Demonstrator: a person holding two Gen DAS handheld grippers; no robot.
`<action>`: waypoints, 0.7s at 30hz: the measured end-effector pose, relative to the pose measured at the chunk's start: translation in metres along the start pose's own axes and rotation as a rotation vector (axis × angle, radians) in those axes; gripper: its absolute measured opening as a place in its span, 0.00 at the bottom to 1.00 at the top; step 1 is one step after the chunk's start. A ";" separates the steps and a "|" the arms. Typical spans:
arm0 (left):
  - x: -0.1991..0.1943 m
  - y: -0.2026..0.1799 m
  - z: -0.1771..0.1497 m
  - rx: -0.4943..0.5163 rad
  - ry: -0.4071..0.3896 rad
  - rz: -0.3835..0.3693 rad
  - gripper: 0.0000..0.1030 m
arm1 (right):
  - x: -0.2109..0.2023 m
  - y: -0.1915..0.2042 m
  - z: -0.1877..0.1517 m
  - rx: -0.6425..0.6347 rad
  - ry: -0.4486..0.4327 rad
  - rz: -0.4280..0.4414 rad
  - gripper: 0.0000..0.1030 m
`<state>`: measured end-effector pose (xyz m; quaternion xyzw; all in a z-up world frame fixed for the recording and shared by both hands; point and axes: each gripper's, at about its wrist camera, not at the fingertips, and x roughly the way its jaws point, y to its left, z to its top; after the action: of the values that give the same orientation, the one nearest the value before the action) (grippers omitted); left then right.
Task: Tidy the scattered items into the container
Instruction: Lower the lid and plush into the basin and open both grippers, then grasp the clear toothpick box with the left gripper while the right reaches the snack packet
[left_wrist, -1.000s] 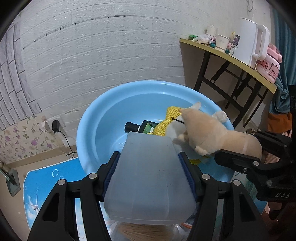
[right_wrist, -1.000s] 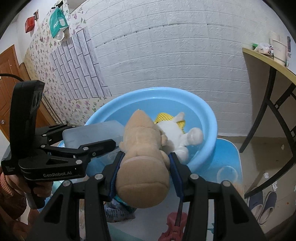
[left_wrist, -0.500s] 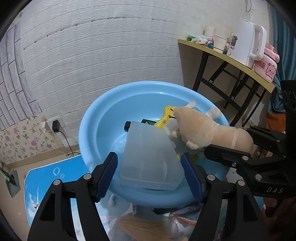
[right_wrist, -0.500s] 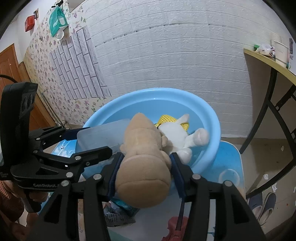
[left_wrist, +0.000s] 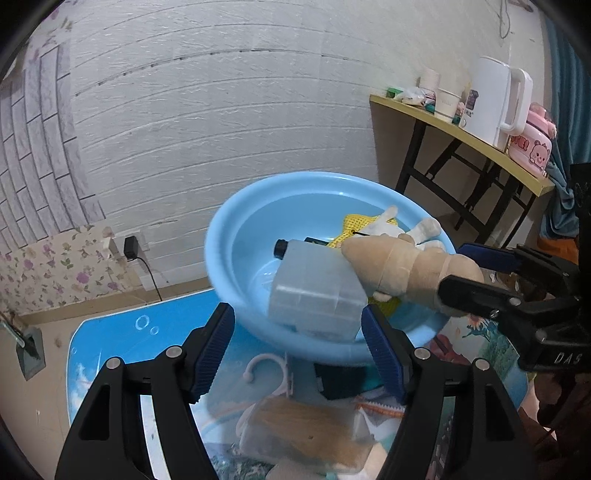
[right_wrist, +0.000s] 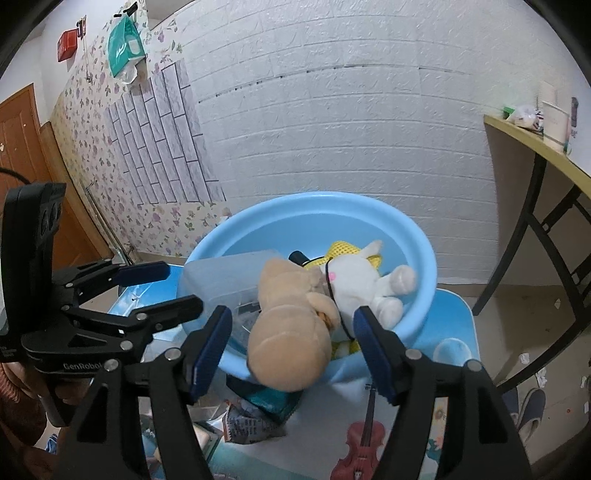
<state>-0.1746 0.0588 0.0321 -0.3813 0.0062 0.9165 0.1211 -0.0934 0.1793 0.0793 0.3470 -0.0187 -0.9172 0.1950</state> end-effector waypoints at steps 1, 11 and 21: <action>-0.003 0.002 -0.002 -0.004 -0.003 0.002 0.69 | -0.003 0.000 -0.001 0.003 -0.003 -0.003 0.66; -0.032 0.024 -0.033 -0.058 -0.013 0.046 0.72 | -0.027 -0.002 -0.029 0.037 0.029 -0.040 0.66; -0.042 0.036 -0.077 -0.120 0.022 0.065 0.73 | -0.025 0.016 -0.057 0.023 0.094 -0.033 0.66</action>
<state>-0.0999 0.0066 0.0040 -0.3974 -0.0350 0.9145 0.0680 -0.0343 0.1795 0.0548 0.3922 -0.0146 -0.9027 0.1765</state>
